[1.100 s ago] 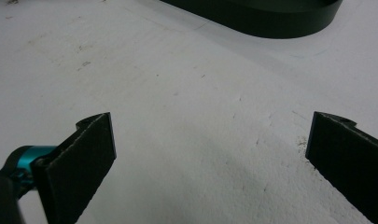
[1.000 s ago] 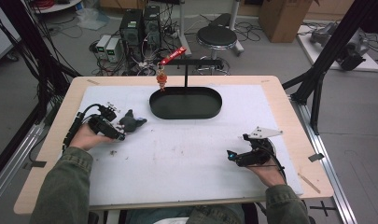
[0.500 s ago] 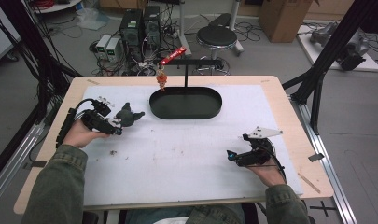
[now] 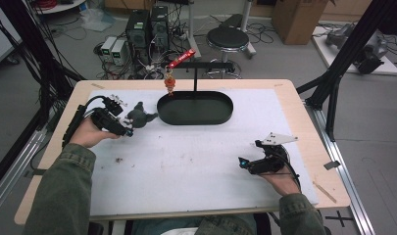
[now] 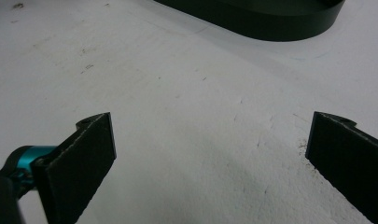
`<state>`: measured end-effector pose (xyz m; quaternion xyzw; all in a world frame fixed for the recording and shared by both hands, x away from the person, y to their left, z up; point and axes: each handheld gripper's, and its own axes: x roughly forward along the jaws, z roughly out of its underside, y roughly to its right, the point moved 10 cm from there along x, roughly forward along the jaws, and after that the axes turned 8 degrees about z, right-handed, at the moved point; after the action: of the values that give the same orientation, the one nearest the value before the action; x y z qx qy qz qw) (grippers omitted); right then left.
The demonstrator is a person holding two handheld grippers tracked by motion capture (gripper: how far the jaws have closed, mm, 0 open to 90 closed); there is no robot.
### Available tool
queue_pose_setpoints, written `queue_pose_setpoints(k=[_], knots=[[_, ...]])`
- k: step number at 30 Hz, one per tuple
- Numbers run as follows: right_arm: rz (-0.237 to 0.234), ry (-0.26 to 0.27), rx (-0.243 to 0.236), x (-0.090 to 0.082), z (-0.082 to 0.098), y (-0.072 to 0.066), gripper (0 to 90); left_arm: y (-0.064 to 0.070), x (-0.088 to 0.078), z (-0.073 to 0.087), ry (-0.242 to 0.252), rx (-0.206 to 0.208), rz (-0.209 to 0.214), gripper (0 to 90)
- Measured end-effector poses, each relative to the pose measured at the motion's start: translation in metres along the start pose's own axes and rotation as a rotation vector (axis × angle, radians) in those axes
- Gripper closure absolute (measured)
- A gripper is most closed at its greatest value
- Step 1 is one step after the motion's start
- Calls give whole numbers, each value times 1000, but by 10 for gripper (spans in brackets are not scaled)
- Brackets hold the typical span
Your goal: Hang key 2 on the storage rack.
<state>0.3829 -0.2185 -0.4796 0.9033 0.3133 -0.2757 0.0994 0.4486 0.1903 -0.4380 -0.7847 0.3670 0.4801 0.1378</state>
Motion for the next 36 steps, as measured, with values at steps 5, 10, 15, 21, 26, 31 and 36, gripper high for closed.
queue_pose_setpoints(k=[5, 10, 15, 21, 26, 31, 36], knots=[[0, 1, 5, -1, 0, 0, 5, 5, -4, -12, 1, 22, -1, 483], [-2, 1, 8, -1, 0, 0, 5, 10, -9, -24, 8, 43, 1, 483], [-3, 5, 7, -1, -1, 1, 5, 11, -11, -36, 17, 44, -2, 484], [-5, 3, 7, -1, -1, 0, 5, 16, -14, -50, 21, 60, 0, 483], [-7, 5, 3, -1, -1, 0, 5, 20, -16, -61, 22, 82, 1, 484], [-4, 6, 1, -1, -1, 0, 5, 25, -19, -71, 30, 98, 5, 484], [-4, 5, 0, -1, -1, 0, 5, 24, -25, -81, 25, 112, 0, 484]])
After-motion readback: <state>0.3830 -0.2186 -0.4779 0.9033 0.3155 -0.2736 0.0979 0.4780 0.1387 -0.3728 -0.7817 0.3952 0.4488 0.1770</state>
